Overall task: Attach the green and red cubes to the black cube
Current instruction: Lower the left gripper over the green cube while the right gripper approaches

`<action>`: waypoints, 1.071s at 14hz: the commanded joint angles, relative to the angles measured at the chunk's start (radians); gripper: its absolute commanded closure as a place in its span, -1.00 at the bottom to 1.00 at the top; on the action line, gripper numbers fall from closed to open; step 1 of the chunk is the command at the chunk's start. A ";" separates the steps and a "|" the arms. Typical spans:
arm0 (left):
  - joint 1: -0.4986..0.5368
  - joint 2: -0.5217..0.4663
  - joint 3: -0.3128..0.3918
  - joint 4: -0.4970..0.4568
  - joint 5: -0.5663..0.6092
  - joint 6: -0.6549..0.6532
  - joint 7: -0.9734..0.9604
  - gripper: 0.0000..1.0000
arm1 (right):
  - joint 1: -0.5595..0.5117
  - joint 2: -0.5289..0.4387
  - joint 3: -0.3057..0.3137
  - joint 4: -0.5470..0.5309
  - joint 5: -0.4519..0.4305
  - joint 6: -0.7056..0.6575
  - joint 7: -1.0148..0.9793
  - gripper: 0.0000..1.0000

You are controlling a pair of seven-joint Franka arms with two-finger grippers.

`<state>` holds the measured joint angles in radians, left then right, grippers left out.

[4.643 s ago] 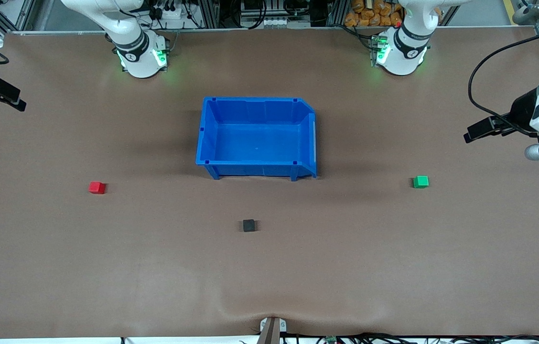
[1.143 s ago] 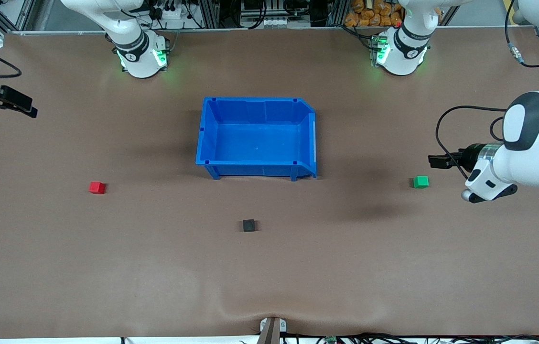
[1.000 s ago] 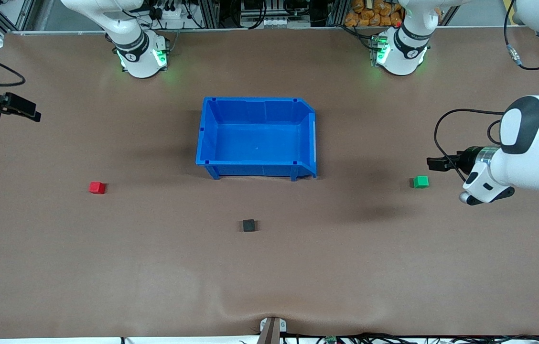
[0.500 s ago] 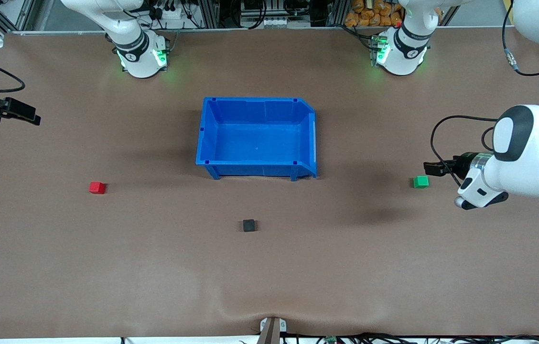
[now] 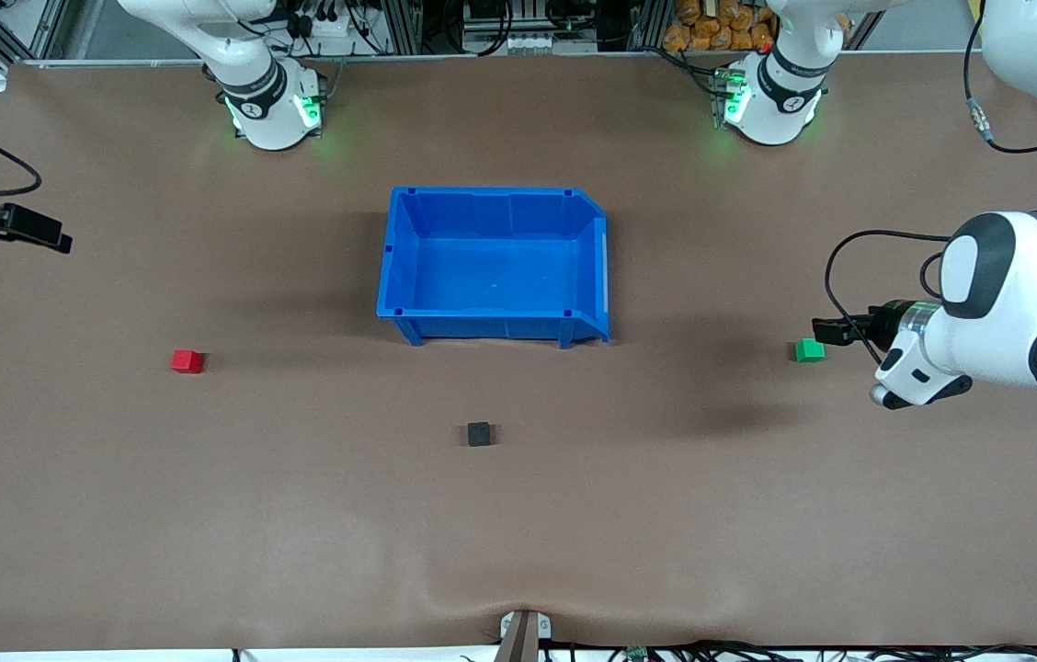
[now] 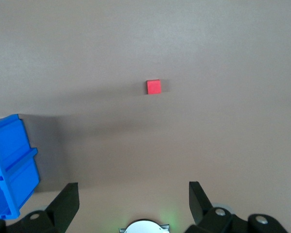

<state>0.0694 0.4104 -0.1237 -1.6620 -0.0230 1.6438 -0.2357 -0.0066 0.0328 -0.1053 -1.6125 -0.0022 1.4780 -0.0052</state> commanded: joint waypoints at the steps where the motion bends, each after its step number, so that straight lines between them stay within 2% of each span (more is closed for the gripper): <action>1: -0.005 0.011 -0.002 0.005 0.020 0.013 -0.011 -1.00 | -0.003 0.013 0.009 0.010 -0.005 0.005 -0.001 -1.00; 15: -0.030 0.103 -0.002 0.002 0.074 0.106 0.004 -1.00 | 0.004 0.029 0.009 0.010 -0.007 0.021 0.005 -1.00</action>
<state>0.0395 0.5018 -0.1248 -1.6626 0.0309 1.7288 -0.2357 -0.0057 0.0555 -0.1026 -1.6117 -0.0022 1.4946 -0.0049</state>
